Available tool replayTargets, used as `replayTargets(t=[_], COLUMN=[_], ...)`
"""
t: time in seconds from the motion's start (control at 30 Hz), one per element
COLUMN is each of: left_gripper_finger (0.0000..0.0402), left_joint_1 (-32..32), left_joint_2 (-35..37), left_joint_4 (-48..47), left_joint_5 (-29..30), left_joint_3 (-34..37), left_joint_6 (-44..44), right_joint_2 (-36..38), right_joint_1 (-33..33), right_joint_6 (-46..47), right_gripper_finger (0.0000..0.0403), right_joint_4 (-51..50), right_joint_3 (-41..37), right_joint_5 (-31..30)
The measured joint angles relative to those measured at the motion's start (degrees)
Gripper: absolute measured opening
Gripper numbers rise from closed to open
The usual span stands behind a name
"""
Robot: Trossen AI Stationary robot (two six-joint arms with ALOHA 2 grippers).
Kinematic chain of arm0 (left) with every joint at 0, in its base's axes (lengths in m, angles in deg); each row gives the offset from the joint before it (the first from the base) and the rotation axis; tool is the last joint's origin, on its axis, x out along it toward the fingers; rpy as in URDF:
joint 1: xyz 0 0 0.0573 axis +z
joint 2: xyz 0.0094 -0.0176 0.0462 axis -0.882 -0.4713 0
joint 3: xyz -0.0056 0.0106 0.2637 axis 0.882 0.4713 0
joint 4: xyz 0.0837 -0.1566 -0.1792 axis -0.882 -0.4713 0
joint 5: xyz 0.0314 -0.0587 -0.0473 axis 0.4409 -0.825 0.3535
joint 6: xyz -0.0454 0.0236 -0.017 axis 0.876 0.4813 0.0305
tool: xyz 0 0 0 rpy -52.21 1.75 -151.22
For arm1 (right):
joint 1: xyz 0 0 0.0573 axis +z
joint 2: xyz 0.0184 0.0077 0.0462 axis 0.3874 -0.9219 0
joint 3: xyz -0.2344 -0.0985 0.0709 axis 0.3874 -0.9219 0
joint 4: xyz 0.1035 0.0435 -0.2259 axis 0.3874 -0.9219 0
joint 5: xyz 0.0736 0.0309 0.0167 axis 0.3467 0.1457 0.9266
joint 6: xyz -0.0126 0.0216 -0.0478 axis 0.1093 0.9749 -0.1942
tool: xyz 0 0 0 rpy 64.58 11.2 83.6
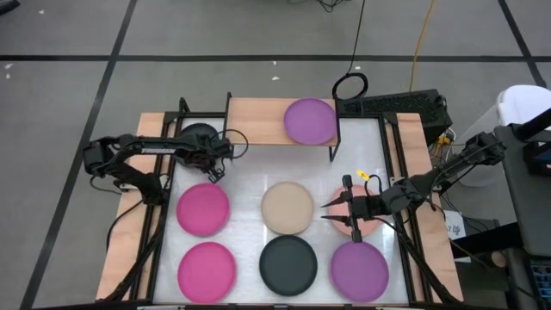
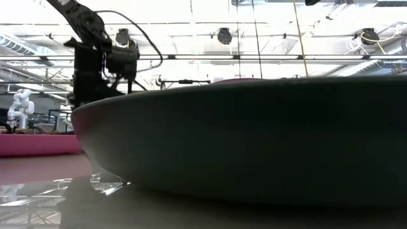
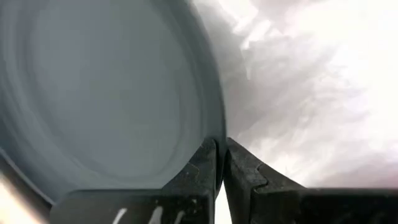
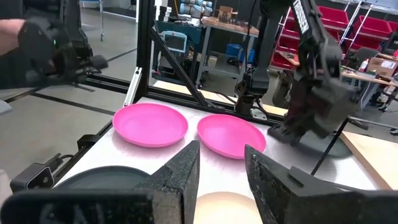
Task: Place and stack plates onto a shelf
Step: Stack the top black plate on top of the violet plate on the shelf
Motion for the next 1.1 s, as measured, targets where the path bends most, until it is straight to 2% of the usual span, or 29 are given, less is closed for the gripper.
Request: replayTargets(t=[0.13,0.3,0.47,0.6,0.8,0.93,1.1], left_gripper_finger=[0.0011,0.0010,0.0010,0.0010,0.0010,0.0010,0.0010], left_joint_1=[-0.51,-1.37,-2.03,-3.92,-9.30,-12.51,-15.07], left_joint_2=[5.18,12.89,18.15,18.60,13.89,7.01,-3.73], left_joint_4=[-8.95,-14.80,-13.83,-7.64,7.24,14.17,18.27], left_joint_5=[3.23,7.61,8.68,8.77,6.97,3.92,2.55], left_joint_3=[-4.19,-10.84,-18.74,-26.12,-34.83,-39.83,-46.32], left_joint_6=[3.62,5.50,3.57,-2.70,-17.69,-28.24,-41.04], right_joint_2=[0.00,-0.02,0.01,0.60,3.04,5.22,8.12], right_joint_1=[-0.02,-0.02,-0.02,-0.04,-0.04,-0.04,-0.04], right_joint_6=[0.03,0.02,-0.38,-2.22,-6.85,-9.68,-11.97], right_gripper_finger=[0.0112,0.0112,0.0112,0.0112,0.0112,0.0112,0.0112], right_joint_4=[0.00,0.02,0.65,2.19,6.57,10.10,13.72], right_joint_3=[0.00,0.00,0.02,0.02,0.02,0.02,0.02], right_joint_5=[-0.02,-0.02,-0.03,-0.12,-3.17,-3.22,-3.02])
